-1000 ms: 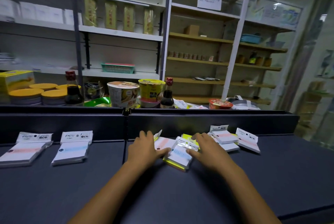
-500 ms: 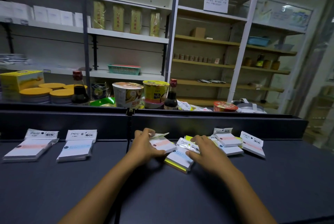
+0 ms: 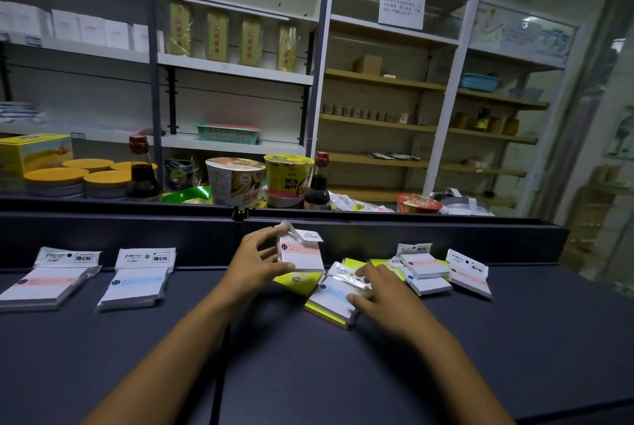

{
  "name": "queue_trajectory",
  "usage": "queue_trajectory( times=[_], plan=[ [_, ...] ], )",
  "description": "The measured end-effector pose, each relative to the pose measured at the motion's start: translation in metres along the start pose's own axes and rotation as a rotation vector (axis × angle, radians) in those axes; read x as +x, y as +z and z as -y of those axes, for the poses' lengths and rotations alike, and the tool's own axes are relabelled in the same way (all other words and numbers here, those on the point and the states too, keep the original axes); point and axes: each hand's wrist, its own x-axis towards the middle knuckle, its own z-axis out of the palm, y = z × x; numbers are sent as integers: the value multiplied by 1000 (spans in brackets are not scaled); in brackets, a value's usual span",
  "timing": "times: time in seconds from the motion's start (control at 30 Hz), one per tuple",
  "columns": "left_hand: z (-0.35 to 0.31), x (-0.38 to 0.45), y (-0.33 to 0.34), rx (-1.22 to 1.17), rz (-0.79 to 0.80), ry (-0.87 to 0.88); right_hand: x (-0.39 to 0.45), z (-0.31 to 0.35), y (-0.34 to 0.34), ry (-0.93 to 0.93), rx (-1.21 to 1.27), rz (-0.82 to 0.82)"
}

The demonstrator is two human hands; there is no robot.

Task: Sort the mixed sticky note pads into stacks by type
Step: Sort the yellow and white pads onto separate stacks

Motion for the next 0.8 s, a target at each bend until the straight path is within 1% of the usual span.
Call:
queue_trajectory(
  times=[0.13,0.37,0.6,0.7,0.8],
  plan=[
    [1,1,-2,-58,62,2,-1,-1,2,14,11,5],
    [1,1,-3,-109,66,36,-2,0,8,47,-40,50],
    [2,2,-3,-75,83,78,-2,0,12,89,-76,90],
    [2,2,-3,-68,80,76,-1,0,13,101,-39,65],
    [2,2,-3,-77,73,72,0,0,12,101,48,20]
  ],
)
